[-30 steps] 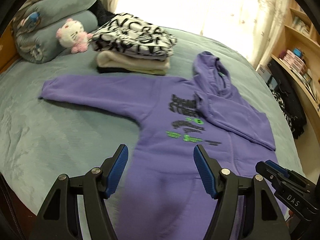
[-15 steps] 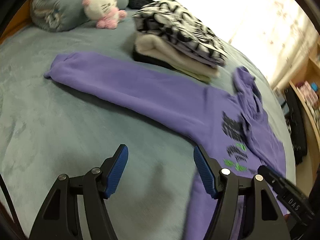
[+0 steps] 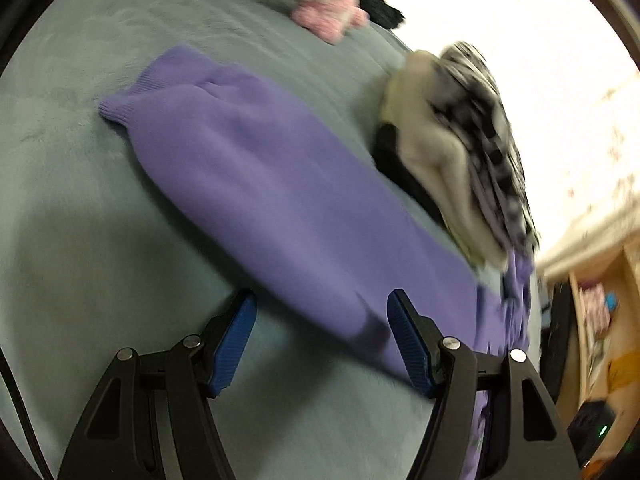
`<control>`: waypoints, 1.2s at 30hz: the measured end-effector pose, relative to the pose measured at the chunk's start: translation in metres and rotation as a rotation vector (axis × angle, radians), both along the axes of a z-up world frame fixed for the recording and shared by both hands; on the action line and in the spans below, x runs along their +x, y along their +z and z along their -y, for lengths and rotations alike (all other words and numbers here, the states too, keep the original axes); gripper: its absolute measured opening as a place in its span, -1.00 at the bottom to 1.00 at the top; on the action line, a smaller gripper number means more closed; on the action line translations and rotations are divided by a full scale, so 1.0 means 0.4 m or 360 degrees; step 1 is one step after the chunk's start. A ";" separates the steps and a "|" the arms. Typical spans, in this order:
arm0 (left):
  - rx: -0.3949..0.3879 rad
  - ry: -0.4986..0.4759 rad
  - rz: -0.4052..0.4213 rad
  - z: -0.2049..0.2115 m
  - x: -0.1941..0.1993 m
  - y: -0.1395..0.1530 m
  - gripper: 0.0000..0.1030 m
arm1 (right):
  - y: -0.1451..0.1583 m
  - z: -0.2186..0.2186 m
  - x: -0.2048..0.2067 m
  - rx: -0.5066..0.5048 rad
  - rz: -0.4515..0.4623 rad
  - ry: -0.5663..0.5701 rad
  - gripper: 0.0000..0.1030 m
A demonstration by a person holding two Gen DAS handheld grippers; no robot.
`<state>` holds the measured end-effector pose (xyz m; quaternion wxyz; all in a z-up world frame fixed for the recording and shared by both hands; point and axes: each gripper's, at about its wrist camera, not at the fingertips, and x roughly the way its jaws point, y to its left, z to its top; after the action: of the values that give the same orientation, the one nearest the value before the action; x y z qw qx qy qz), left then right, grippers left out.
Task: Fold large clothes
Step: 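Grasp the other hoodie sleeve with the left gripper and fold it across the body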
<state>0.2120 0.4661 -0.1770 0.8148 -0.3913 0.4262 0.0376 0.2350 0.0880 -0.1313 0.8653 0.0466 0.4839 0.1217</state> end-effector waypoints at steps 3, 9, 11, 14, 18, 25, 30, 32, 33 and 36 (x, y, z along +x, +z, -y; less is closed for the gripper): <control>-0.0003 0.0107 0.0010 -0.044 0.027 -0.013 0.19 | -0.004 -0.006 0.016 0.0010 0.0002 0.0001 -0.31; 0.0149 0.0204 -0.0024 -0.038 0.069 -0.017 -0.80 | -0.007 0.008 0.014 0.0027 -0.0018 -0.0009 -0.31; 0.0239 0.0198 -0.0006 -0.016 0.063 0.009 -0.88 | 0.001 0.028 0.007 0.0044 -0.0023 -0.0029 -0.31; 0.0405 0.0175 0.0059 0.036 0.043 0.087 -0.89 | 0.024 0.064 -0.008 0.0068 -0.0003 -0.0060 -0.31; 0.0434 0.0058 0.0215 0.152 0.028 0.218 -0.89 | 0.070 0.137 -0.044 0.0102 0.0052 -0.0122 -0.31; 0.0480 -0.0352 0.0407 0.500 -0.010 0.391 -0.89 | 0.134 0.315 -0.128 0.0188 0.0130 -0.0278 -0.30; 0.0520 -0.0653 0.0416 0.783 -0.030 0.387 -0.89 | 0.145 0.465 -0.186 0.0198 0.0141 -0.0406 -0.30; 0.0544 -0.0755 0.0371 0.889 -0.033 0.350 -0.88 | 0.146 0.512 -0.202 0.0185 0.0145 -0.0446 -0.30; 0.0567 -0.0789 0.0349 0.926 -0.034 0.329 -0.88 | 0.144 0.541 -0.213 0.0177 0.0145 -0.0473 -0.30; 0.0639 -0.0897 0.0237 1.030 -0.041 0.253 -0.88 | 0.128 0.621 -0.242 0.0181 0.0121 -0.0546 -0.30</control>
<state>0.1956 0.0542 -0.0758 0.8827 -0.0920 0.4409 -0.1345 0.1384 -0.1602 -0.0802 0.8870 0.1726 0.4282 0.0011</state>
